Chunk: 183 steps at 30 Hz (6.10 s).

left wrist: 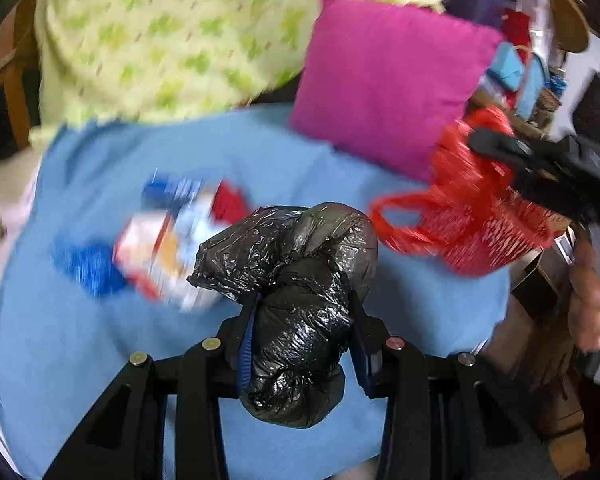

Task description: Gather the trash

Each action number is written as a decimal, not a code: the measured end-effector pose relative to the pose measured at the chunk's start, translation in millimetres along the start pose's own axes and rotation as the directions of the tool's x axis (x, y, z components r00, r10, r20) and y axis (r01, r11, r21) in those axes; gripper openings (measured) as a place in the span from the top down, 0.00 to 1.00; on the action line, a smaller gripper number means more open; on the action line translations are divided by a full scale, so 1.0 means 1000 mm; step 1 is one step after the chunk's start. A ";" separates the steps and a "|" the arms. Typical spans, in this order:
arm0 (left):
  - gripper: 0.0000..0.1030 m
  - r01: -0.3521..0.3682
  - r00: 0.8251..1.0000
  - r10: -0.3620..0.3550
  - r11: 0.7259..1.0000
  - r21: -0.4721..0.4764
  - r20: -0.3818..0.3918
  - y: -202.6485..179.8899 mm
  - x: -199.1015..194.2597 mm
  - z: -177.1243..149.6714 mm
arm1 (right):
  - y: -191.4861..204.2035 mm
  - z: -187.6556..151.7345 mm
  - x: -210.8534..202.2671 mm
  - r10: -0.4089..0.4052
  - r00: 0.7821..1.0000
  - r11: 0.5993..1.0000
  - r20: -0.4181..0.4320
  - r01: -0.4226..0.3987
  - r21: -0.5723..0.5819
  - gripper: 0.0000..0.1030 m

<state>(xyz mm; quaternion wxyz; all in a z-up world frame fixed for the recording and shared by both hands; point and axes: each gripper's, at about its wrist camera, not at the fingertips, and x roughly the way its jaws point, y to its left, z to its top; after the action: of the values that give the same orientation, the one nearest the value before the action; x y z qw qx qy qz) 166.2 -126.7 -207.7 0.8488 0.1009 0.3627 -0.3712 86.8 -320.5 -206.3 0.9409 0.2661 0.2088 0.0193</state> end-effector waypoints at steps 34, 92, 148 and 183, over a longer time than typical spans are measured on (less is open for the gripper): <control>0.28 -0.151 0.987 0.141 0.975 0.163 0.071 -0.073 -0.001 0.073 | -0.071 0.019 -0.126 -0.118 0.964 0.992 0.239 0.127 -0.019 0.39; 0.00 -0.533 0.841 0.518 0.745 -0.400 -0.155 0.261 0.087 -0.100 | -0.049 -0.073 0.252 -0.401 0.895 0.878 -0.196 0.314 -0.361 0.00; 0.00 -0.538 0.838 0.523 0.742 -0.400 -0.157 0.260 0.088 -0.100 | -0.050 -0.073 0.252 -0.397 0.897 0.879 -0.195 0.311 -0.362 0.00; 0.00 -0.529 0.845 0.423 0.750 -0.396 -0.329 0.252 0.086 -0.086 | -0.028 -0.078 0.243 -0.467 0.841 0.873 -0.273 0.389 -0.295 0.00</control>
<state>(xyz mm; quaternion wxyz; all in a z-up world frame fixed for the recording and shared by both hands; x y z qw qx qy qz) 336.6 41.3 -353.3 0.8684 0.0208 0.4946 -0.0280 274.5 -270.2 -373.5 0.8956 0.0955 0.4166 -0.1235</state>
